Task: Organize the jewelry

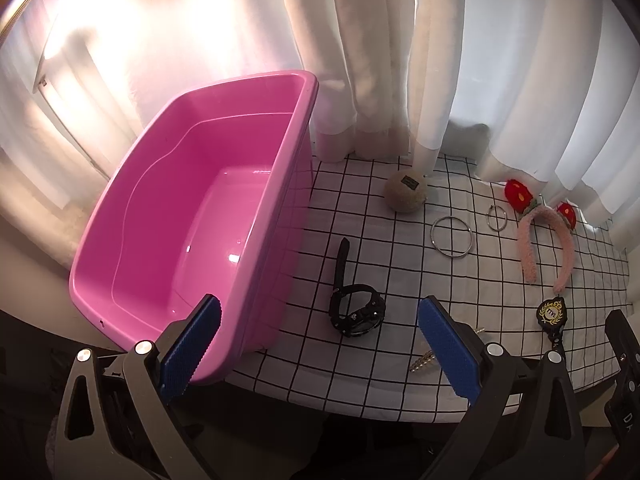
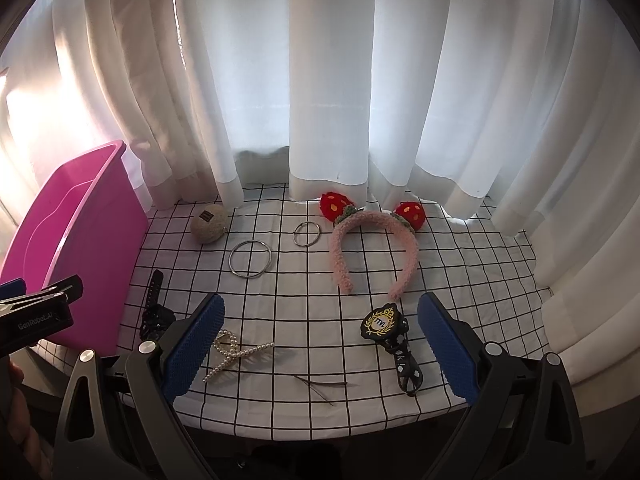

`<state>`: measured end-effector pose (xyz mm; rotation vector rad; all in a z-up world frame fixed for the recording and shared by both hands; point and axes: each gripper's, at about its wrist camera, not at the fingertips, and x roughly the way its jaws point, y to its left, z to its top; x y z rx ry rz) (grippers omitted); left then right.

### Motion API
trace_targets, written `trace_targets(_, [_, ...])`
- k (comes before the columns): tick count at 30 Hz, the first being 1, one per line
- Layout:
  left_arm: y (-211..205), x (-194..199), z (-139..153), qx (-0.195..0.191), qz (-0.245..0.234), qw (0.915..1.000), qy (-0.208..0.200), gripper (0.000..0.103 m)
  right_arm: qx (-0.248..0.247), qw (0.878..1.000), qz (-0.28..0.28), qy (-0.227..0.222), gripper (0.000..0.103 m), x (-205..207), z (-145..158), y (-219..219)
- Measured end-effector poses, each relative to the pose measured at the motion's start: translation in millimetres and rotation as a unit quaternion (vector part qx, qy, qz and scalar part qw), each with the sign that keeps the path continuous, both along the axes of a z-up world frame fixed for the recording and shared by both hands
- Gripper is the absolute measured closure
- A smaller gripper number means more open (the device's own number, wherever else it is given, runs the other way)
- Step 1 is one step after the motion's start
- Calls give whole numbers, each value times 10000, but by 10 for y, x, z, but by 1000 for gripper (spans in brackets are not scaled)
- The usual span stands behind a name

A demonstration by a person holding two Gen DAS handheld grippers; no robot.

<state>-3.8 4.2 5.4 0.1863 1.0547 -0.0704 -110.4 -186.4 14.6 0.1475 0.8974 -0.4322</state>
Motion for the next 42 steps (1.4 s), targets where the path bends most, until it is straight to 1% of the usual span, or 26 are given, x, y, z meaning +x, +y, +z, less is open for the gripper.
trace_targets(42, [13, -32, 4, -7, 19, 10000, -8, 6, 33, 10000, -12, -8, 10, -9, -13, -26])
